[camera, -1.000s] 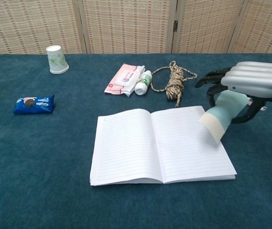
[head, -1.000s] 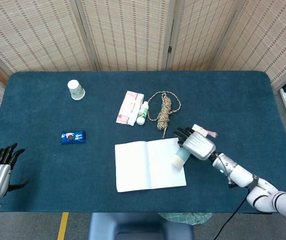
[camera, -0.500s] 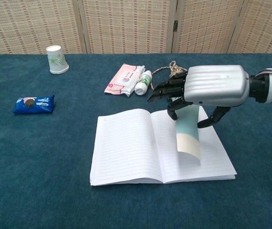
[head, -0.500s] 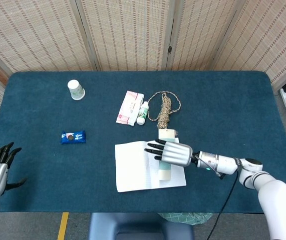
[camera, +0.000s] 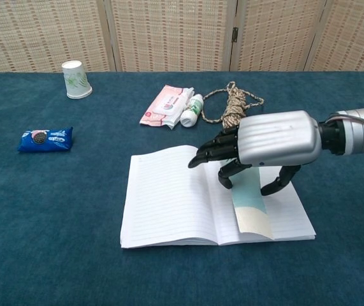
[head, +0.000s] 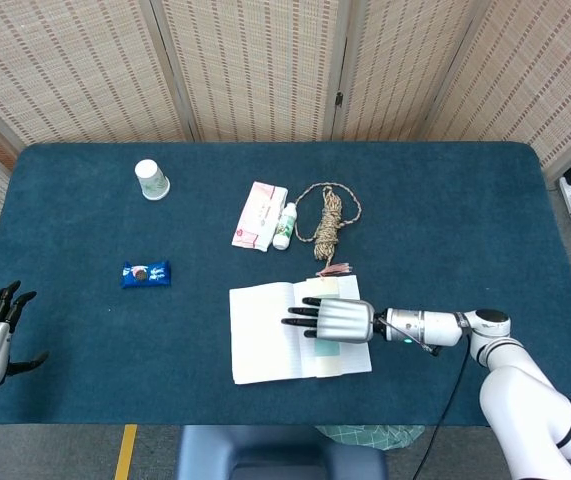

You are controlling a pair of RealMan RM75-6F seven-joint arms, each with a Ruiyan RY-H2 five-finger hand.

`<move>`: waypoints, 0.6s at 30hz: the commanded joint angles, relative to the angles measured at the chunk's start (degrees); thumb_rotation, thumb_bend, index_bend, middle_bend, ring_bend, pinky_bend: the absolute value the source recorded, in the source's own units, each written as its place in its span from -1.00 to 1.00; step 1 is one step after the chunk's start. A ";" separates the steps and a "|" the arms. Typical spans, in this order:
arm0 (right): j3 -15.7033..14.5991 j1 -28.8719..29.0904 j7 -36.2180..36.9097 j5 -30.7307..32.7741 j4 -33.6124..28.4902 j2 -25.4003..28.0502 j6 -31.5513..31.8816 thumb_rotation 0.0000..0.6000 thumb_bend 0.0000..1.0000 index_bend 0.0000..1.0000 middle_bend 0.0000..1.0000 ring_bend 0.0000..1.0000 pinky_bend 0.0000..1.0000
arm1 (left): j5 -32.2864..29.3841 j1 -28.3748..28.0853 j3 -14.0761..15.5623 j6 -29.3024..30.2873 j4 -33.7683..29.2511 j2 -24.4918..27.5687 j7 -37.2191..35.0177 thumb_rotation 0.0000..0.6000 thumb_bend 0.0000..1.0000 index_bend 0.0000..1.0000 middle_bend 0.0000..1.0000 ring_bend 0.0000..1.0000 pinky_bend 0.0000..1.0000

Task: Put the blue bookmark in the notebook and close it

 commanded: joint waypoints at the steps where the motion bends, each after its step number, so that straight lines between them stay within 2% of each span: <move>1: -0.75 -0.25 0.63 0.39 1.14 -0.46 0.40 1.00 -0.54 -0.13 -0.81 -0.78 -0.54 | -0.07 0.01 -0.02 0.01 0.03 -0.03 0.10 1.00 -0.62 -0.62 -0.87 -1.00 -1.00; 12: -2.16 -0.41 1.70 1.98 4.05 -2.02 0.43 1.00 -0.54 -0.15 -0.81 -0.78 -0.54 | -0.57 -0.03 -0.23 0.09 -0.03 -0.40 1.09 1.00 -0.62 -0.62 -0.87 -1.00 -1.00; 15: -2.23 -0.55 2.04 2.58 4.77 -2.37 0.69 1.00 -0.55 -0.23 -0.84 -0.78 -0.54 | -1.02 -0.08 -0.28 -0.25 -0.06 -0.35 1.47 1.00 -0.62 -0.61 -0.87 -1.00 -1.00; 18: -2.42 -0.75 2.44 3.06 5.39 -2.59 0.96 1.00 -0.58 -0.40 -0.87 -0.79 -0.54 | -1.29 -0.17 -0.39 -0.46 -0.01 -0.38 1.49 1.00 -0.61 -0.61 -0.87 -1.00 -1.00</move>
